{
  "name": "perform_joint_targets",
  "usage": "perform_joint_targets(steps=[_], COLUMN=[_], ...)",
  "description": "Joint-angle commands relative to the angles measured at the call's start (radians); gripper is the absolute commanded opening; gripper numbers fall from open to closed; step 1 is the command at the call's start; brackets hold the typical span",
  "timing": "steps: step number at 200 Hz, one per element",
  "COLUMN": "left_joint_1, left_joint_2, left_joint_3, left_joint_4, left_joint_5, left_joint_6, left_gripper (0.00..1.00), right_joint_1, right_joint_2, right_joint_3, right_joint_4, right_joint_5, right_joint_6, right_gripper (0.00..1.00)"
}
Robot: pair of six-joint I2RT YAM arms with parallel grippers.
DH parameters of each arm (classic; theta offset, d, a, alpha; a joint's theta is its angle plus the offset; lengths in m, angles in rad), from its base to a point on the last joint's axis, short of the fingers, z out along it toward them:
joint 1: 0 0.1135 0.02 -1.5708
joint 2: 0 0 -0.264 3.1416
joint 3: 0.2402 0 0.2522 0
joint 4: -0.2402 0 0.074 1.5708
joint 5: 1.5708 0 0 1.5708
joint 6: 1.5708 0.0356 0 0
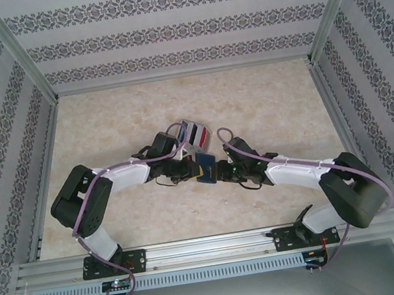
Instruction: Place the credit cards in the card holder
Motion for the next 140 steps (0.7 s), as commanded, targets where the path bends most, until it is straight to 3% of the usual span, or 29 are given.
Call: perform_joint_targets(steps=[1,83,140], left_joint_1=[-0.014,-0.019,-0.019], left_joint_2=[-0.026,-0.031,-0.042], left_joint_3=[-0.014,-0.008,-0.016], left_joint_4=[-0.014,-0.001,-0.044], left_joint_5=[-0.011,0.011,-0.041], left_joint_6=[0.011,-0.003,0.006], left_gripper=[0.0,0.0,0.0], right_joint_1=[0.015,0.061,0.063], right_joint_2=[-0.007,0.203,0.17], right_joint_3=[0.048,0.196,0.149], right_joint_4=[-0.057,-0.051,-0.104], right_joint_5=[0.09,0.108,0.217], right_joint_6=[-0.003,0.01,0.037], right_gripper=[0.45,0.45,0.1])
